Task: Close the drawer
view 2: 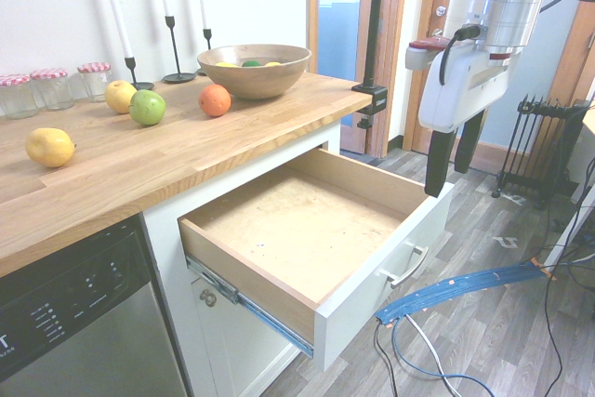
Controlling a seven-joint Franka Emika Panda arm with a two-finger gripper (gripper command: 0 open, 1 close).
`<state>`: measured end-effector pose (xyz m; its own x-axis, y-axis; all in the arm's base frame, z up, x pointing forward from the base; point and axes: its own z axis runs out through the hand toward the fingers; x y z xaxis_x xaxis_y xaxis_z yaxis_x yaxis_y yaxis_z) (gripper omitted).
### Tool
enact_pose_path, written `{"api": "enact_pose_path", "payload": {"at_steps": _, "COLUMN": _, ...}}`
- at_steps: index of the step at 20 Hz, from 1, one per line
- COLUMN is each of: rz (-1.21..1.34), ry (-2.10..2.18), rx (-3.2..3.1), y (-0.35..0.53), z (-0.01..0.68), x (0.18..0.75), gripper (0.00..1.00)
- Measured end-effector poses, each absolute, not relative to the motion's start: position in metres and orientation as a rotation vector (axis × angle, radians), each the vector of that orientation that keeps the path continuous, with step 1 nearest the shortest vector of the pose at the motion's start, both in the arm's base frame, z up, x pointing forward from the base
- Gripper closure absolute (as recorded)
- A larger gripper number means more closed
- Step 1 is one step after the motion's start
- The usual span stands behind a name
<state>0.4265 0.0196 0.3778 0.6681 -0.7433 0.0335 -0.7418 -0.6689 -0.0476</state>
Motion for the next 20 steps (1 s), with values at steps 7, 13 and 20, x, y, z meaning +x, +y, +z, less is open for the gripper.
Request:
{"api": "enact_pose_path", "payload": {"at_steps": 7, "rz": -0.074, "ry": 1.269, "rx": -2.840, "y": 0.020, "z": 0.371, "x": 0.423, "gripper": 0.00}}
{"api": "enact_pose_path", "payload": {"at_steps": 13, "rz": -0.062, "ry": 1.299, "rx": -2.831, "y": 0.010, "z": 0.347, "x": 0.408, "gripper": 0.00}}
{"api": "enact_pose_path", "payload": {"at_steps": 20, "rz": -0.032, "ry": 1.345, "rx": -2.809, "y": -0.029, "z": 0.291, "x": 0.390, "gripper": 0.00}}
